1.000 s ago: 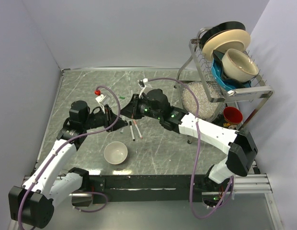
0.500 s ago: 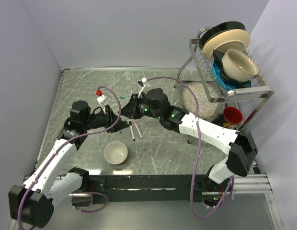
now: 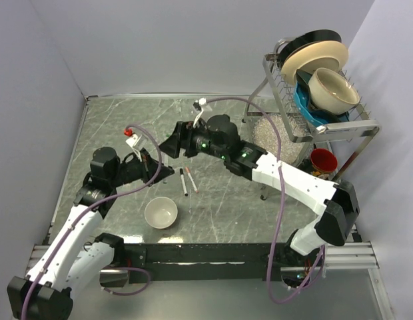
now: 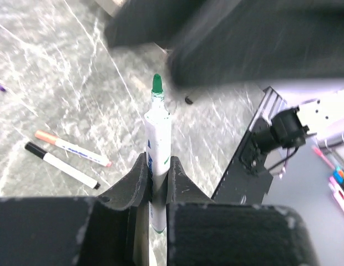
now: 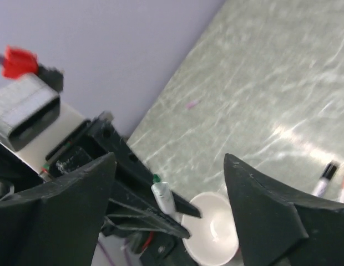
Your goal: Insert the pens into the pen caps
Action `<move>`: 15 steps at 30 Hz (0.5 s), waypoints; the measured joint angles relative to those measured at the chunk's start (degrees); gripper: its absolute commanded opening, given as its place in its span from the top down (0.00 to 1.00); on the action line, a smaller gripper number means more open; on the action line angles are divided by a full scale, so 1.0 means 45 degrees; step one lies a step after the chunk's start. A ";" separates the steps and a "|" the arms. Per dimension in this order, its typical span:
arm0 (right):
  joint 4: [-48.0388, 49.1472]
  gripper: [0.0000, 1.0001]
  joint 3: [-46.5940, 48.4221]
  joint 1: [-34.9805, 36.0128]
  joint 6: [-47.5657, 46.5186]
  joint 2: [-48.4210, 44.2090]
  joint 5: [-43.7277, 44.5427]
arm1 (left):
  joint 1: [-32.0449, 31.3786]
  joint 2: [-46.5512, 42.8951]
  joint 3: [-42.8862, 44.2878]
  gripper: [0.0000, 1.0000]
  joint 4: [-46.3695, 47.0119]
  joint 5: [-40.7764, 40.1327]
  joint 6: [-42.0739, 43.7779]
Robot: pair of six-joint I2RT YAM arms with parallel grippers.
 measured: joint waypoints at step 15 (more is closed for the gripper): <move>-0.1307 0.22 0.5275 -0.2764 -0.0437 0.3925 0.0223 | -0.0005 -0.2783 -0.0559 0.99 0.0816 -0.2963 -0.1685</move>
